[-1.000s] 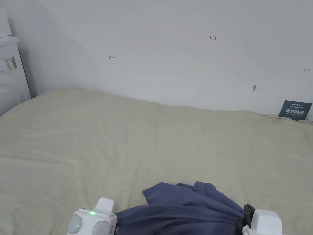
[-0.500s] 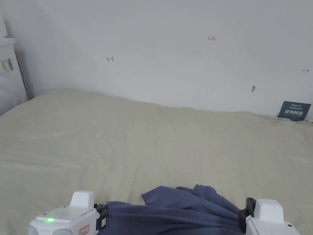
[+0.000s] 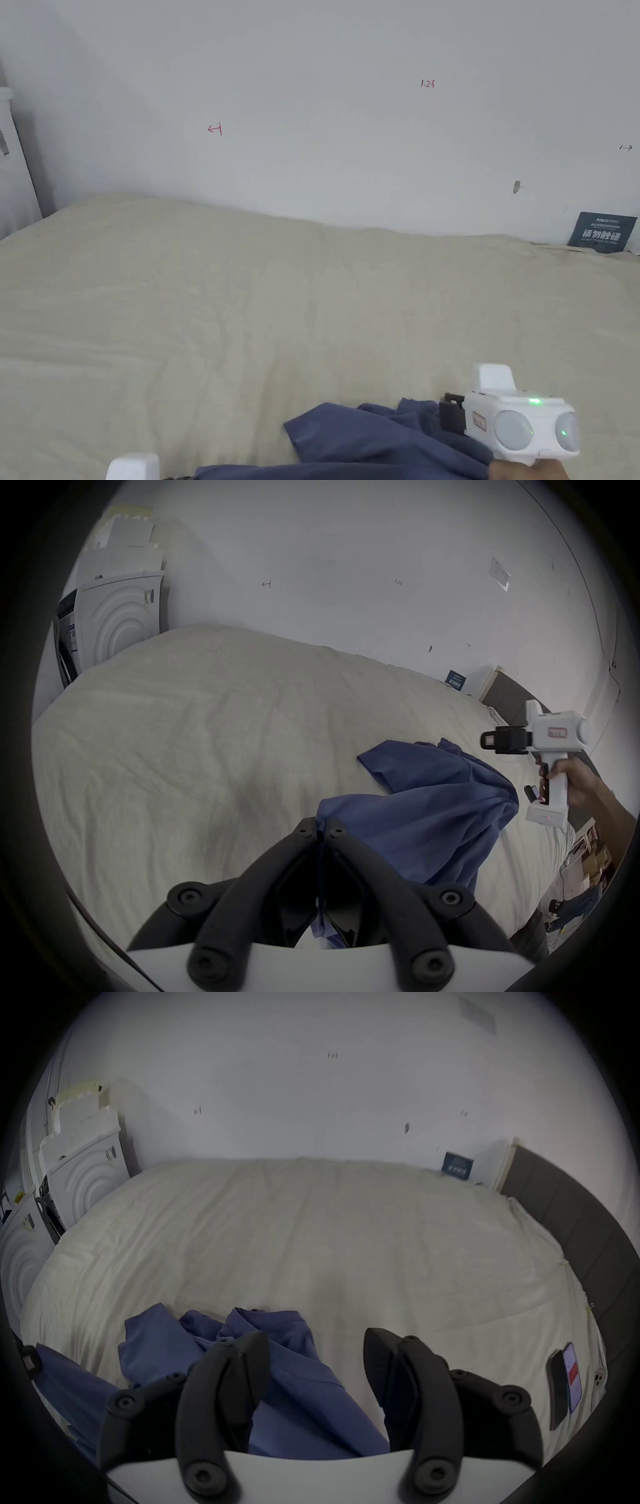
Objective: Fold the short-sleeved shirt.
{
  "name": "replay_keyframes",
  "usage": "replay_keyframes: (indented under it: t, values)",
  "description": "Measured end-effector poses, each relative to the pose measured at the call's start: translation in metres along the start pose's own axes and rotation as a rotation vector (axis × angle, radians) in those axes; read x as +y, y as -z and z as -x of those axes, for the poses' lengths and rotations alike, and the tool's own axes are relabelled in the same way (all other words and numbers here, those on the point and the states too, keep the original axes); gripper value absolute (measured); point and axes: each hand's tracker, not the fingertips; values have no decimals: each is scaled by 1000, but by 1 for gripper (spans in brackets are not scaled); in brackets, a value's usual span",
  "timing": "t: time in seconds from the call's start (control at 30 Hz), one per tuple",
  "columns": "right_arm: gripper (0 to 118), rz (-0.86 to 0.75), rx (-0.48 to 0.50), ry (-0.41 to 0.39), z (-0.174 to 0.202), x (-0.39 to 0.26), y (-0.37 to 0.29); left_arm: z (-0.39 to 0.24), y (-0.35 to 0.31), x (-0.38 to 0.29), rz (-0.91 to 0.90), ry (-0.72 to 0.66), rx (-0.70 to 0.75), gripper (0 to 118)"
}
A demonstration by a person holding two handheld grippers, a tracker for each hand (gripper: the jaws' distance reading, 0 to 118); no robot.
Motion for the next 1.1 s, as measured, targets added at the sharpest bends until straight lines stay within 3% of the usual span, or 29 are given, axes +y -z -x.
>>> replay_keyframes:
  t: [0.1,0.2,0.4,0.43,0.5,0.53,0.73,0.9,1.0,1.1]
  values:
    - [64,61,8,-5,4,7,25,0,2,-3,18,0,4,0]
    - [74,143,12,-8,7,5,52,-2,2,-5,28,-2,2,0]
    - [69,220,60,36,6,-5,76,-2,4,-8,43,-6,10,0]
    - [55,202,67,41,6,-7,73,-2,4,-8,42,-9,9,0]
    - [5,180,83,39,7,-8,69,-1,5,-8,43,-7,11,0]
    - [5,162,34,8,7,-7,66,-1,4,-7,42,-6,17,0]
    - [4,63,81,57,-4,-9,30,-3,3,0,29,11,17,0]
    - [4,5,106,52,-9,-6,-9,-1,-2,13,5,31,22,0]
    - [4,-52,95,10,-8,-9,-35,-1,-7,25,-17,33,20,0]
    - [4,-96,92,30,-12,-13,-63,-5,-13,35,-37,56,20,0]
